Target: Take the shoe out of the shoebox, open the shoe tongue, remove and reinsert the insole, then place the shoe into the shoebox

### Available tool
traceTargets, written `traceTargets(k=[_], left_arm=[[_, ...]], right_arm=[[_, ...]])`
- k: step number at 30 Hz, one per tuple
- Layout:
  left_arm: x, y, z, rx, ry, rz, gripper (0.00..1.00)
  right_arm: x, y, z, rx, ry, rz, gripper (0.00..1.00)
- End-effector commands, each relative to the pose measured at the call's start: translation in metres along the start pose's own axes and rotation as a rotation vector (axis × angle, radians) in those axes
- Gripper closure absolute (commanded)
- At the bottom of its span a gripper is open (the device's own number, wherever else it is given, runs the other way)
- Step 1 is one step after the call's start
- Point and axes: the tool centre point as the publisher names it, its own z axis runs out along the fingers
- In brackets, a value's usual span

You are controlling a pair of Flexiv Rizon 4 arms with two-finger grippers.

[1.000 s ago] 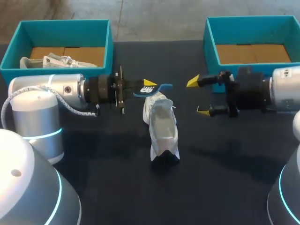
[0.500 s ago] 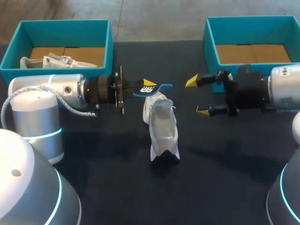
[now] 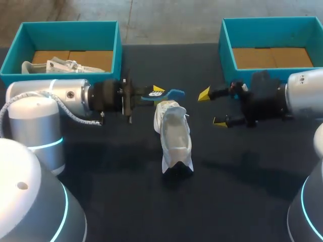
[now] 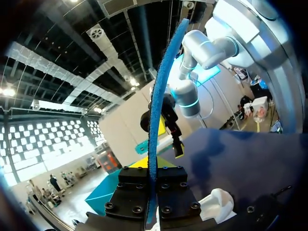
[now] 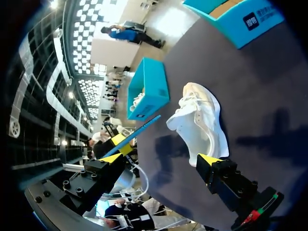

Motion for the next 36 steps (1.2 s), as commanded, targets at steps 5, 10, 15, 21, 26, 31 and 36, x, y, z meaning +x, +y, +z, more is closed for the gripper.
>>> traceTargets(k=[5,10,15,21,26,31,36], left_arm=[[0.014,-0.029,-0.026,-0.025,-0.004,-0.023,1.0],[0.026,-0.03,-0.028,-0.028,-0.016,-0.058,1.0],[0.036,-0.023,-0.025,-0.021,-0.027,-0.097,1.0],[0.048,-0.02,-0.019,-0.015,-0.017,-0.107,1.0],[0.057,-0.014,-0.013,-0.013,-0.01,-0.129,1.0],[0.064,-0.005,-0.01,-0.014,-0.013,-0.144,1.0],[0.064,0.004,-0.01,-0.027,-0.019,-0.142,1.0]], right_arm=[[-0.01,-0.007,0.01,-0.006,-0.068,-0.066,0.0],[-0.015,-0.019,0.013,-0.011,-0.05,-0.101,0.0],[-0.019,-0.03,0.014,-0.008,-0.073,-0.113,0.0],[-0.031,-0.043,0.023,0.008,-0.101,-0.113,0.0],[-0.041,-0.054,0.031,0.042,-0.127,-0.084,0.0],[-0.046,-0.058,0.032,0.056,-0.127,-0.061,0.0],[-0.046,-0.058,0.032,0.056,-0.127,-0.061,0.0]])
